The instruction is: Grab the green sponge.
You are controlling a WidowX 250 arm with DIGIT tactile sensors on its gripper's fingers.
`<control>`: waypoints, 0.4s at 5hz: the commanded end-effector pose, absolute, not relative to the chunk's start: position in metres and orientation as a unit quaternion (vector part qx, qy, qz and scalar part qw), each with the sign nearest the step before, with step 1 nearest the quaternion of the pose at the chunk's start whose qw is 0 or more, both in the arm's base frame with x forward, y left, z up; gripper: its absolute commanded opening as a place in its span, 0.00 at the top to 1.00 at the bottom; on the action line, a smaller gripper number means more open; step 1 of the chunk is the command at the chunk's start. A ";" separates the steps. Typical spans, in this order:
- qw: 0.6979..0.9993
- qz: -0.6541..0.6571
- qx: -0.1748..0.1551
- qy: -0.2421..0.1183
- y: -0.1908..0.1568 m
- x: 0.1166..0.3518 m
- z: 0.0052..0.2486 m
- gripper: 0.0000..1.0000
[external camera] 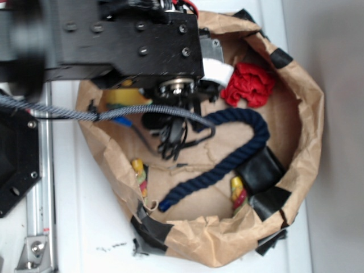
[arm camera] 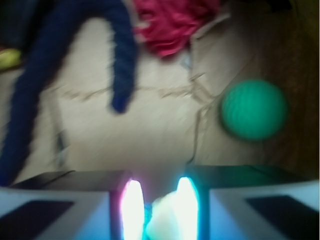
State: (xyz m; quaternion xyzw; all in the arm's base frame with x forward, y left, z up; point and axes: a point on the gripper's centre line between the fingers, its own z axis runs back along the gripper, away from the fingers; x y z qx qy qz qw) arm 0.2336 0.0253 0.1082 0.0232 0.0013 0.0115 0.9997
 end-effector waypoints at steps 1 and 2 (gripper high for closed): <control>0.997 0.006 0.006 -0.079 0.002 0.242 0.166 1.00; 0.995 0.000 -0.040 -0.094 -0.010 0.233 0.183 1.00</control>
